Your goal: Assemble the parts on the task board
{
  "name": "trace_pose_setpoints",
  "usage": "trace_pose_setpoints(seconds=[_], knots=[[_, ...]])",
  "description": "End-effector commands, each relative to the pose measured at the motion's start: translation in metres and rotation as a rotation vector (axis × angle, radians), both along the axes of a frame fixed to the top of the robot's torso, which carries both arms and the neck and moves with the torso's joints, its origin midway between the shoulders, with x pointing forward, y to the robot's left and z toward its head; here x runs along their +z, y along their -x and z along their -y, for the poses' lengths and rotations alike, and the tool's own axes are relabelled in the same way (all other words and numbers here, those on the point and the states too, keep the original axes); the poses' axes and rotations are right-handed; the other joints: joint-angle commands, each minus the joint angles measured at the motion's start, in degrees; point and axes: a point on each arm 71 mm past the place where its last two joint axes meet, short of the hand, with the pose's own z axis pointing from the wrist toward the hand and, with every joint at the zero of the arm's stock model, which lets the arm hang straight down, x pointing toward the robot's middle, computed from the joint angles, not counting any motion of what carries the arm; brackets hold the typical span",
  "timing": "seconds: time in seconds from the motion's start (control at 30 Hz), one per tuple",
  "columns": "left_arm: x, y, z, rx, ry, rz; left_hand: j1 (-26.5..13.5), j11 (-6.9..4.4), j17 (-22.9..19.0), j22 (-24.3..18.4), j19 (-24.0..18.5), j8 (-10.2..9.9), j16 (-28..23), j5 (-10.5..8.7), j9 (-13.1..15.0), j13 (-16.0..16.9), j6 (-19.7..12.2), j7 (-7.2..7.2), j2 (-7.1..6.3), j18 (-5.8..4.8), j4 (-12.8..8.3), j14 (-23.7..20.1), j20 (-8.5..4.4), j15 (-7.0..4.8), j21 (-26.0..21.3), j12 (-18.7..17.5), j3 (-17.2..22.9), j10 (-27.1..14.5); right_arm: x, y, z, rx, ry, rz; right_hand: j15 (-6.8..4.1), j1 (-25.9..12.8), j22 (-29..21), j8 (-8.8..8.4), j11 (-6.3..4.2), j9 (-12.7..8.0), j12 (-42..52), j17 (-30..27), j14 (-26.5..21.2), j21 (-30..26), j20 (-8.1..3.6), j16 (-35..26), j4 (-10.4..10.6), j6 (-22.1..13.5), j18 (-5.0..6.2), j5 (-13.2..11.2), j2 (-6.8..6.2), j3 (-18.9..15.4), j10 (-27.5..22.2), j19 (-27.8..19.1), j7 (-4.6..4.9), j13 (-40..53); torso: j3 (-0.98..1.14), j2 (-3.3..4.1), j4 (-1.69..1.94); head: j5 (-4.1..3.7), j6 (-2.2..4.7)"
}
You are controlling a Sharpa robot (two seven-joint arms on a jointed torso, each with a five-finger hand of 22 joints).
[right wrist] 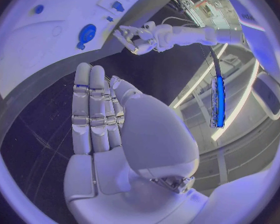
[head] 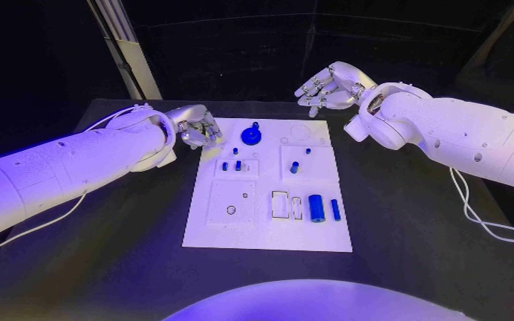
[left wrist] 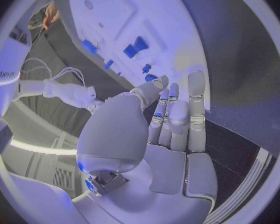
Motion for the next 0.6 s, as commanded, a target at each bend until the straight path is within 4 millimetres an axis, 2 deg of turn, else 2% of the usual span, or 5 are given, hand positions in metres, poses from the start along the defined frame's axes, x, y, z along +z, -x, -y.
trace_pose_setpoints(seconds=[0.03,0.1,0.2,0.43,0.6], knots=[[0.016,0.001,-0.009,0.166,0.572,-0.091,-1.4,0.3,-6.2,-0.9,-1.3,0.5,-3.3,-0.18,0.0,0.2,0.2,-0.02,0.05,0.76,1.1,-2.9,0.18,0.14,-1.5,0.6,-0.6,-0.1,-0.004,0.003,-0.005,0.034,0.349,0.135,-0.64,-0.3,1.3,-0.02,-0.4,-0.2,0.0,2.5,2.7,2.2,-0.67,4.2,-0.7,0.6,0.01,-0.6,-0.47,0.2,0.9,1.0,-0.18,-0.1,-0.02,0.1,-0.07,-0.7,0.39],[0.019,0.006,-0.014,0.201,0.747,-0.145,-2.2,0.16,-11.2,-1.5,-2.0,0.8,-6.0,-0.26,0.1,0.4,0.5,-0.16,0.19,0.73,1.8,-5.3,0.28,0.14,-2.5,1.3,-1.5,0.3,-0.009,0.005,-0.006,0.041,0.454,0.148,-0.75,-1.1,2.3,-0.33,-0.55,-0.3,-0.4,4.4,2.7,3.6,-0.89,7.0,-0.8,0.9,-0.05,-1.0,-0.68,0.6,1.3,1.1,-0.41,-0.1,-0.05,0.09,-0.08,-1.27,0.54],[0.023,0.013,-0.02,0.231,0.941,-0.206,-2.6,-0.02,-12.7,-2.3,-2.3,1.2,-7.0,-0.23,0.1,0.6,0.6,-0.28,0.66,0.79,2.6,-6.0,0.23,0.05,-3.6,2.3,-2.6,0.3,-0.016,0.009,-0.009,0.044,0.583,0.167,-0.76,-2.3,3.3,-0.92,-0.53,-0.5,-1.3,6.1,2.3,4.9,-0.92,9.2,-0.7,0.8,-0.09,-2.1,-1.49,1.1,1.0,0.7,-0.62,-0.1,-0.07,0.05,-0.09,-1.94,0.73],[0.026,0.026,-0.024,0.241,1.115,-0.265,-3.2,-0.24,-13.5,-3.2,-2.0,1.8,-7.4,-0.24,0.1,1.0,0.8,-0.53,1.16,0.78,3.6,-6.1,0.15,-0.1,-4.6,3.6,-4.0,0.5,-0.028,0.015,-0.011,0.043,0.742,0.188,-0.62,-4.3,4.8,-1.43,-0.37,-0.6,-3.1,8.9,2.5,7.3,-0.83,13.2,0.2,-0.4,-0.02,-3.5,-2.87,1.5,-1.1,1.2,-0.96,-0.2,-0.03,0.04,0.08,-2.81,1.04],[0.026,0.035,-0.029,0.248,1.156,-0.279,-3.2,-0.33,-14.0,-3.4,-1.9,2.0,-7.7,-0.23,0.1,1.1,0.9,-0.61,1.29,0.78,3.7,-6.2,0.09,-0.16,-4.9,4.0,-4.3,0.6,-0.034,0.02,-0.014,0.061,0.8,0.188,-0.6,-5.1,6.9,-1.28,-0.25,-0.4,-3.7,12.4,1.9,10.3,-0.74,18.6,0.6,-0.6,-0.04,-3.8,-3.77,2.8,-1.5,1.0,-1.07,-0.2,0.01,0.14,-0.09,-3.17,1.23]])
